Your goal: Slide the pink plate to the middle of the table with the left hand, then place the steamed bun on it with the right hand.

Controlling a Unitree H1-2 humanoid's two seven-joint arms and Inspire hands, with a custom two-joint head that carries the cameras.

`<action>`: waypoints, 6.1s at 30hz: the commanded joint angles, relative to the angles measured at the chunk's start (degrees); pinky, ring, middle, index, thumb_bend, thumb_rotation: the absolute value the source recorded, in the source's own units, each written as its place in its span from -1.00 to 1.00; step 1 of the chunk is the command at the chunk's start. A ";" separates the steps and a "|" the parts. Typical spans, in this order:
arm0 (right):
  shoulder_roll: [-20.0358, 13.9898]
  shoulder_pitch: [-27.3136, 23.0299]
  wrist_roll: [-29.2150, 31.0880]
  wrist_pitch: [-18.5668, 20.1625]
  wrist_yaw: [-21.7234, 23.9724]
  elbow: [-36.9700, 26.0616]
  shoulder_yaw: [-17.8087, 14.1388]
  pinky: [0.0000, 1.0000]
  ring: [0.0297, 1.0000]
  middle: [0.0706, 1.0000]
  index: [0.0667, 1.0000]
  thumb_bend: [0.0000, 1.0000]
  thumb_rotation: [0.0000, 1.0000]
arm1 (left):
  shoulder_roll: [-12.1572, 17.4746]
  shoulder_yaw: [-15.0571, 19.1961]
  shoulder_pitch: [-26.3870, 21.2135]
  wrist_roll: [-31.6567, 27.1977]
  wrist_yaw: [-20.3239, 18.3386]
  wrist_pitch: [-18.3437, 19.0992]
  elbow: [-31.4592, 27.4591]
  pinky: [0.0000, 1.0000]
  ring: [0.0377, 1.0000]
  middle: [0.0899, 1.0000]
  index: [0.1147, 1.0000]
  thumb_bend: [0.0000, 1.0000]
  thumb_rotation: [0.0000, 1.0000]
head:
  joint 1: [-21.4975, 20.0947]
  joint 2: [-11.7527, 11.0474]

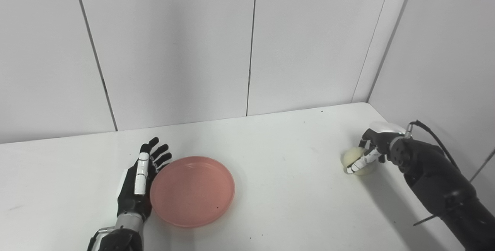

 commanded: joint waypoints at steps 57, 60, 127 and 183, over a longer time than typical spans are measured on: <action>20.97 -8.55 19.08 -7.05 -12.17 -26.49 0.66 -0.65 -0.60 -0.43 -0.11 0.04 -0.72 | -4.60 -1.93 -0.57 3.59 4.13 -2.06 7.28 0.52 0.59 0.65 0.65 0.27 0.87 | 13.09 0.06; 22.17 -8.87 18.35 -7.41 -12.12 -25.93 2.53 -0.65 -0.61 -0.43 -0.11 0.04 -0.73 | -5.11 -2.04 -0.63 3.93 4.84 -1.75 7.53 0.50 0.58 0.64 0.64 0.26 0.87 | 13.71 0.16; 27.48 -2.32 4.26 -18.34 -16.19 -18.80 10.68 0.75 0.92 0.88 0.49 1.00 -0.38 | -5.62 -2.58 0.70 4.48 3.17 0.77 5.86 0.48 0.57 0.61 0.61 0.17 0.87 | 14.85 2.00; 46.82 12.95 32.39 -34.47 -43.08 -9.82 -10.27 0.52 0.70 0.73 0.70 0.34 1.00 | -3.83 -2.32 6.20 7.15 7.69 -10.56 -2.50 0.68 0.69 0.72 1.00 0.18 0.81 | 10.13 3.06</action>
